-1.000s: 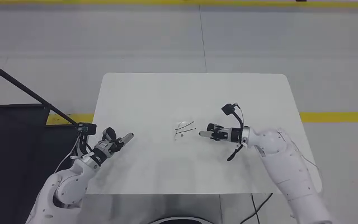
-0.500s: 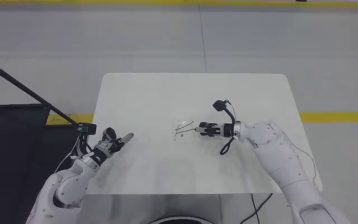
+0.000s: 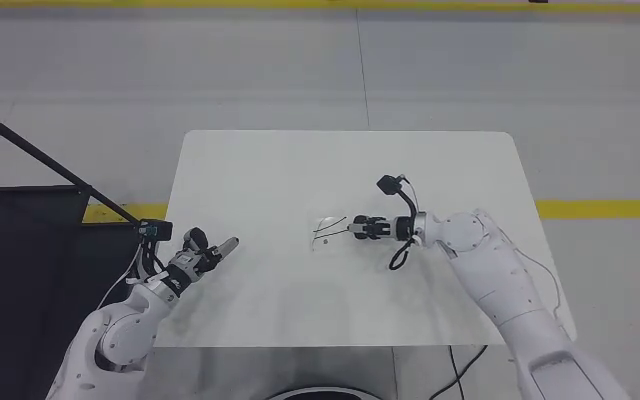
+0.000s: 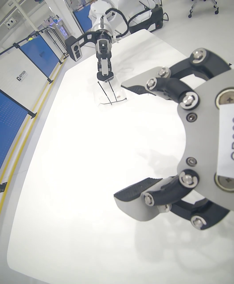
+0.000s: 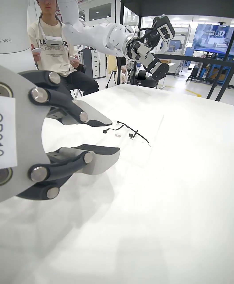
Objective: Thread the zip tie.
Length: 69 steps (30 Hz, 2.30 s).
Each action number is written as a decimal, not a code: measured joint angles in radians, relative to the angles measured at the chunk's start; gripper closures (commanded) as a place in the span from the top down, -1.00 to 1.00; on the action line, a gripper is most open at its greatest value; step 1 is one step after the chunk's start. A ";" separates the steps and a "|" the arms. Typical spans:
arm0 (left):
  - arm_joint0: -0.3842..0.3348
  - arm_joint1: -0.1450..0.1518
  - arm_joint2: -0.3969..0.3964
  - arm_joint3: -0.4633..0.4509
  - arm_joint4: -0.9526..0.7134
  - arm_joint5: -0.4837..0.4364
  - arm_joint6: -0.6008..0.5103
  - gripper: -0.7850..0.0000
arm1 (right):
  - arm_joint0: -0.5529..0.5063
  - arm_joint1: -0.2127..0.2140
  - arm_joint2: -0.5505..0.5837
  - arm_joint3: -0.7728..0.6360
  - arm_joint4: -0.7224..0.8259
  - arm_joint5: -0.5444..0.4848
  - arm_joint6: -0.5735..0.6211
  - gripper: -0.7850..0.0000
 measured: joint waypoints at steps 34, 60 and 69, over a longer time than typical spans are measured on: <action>-0.014 0.008 0.022 -0.040 -0.003 -0.111 -0.046 1.00 | -0.177 0.101 0.201 -0.403 -0.074 -0.070 0.118 -1.00; -0.061 0.031 0.099 -0.103 -0.057 -0.313 -0.239 1.00 | -0.295 0.142 0.242 -0.743 -0.143 -0.029 0.195 -1.00; -0.112 0.036 0.168 -0.062 -0.131 -0.403 -0.236 1.00 | -0.177 0.158 0.097 -0.769 0.059 0.003 0.347 -1.00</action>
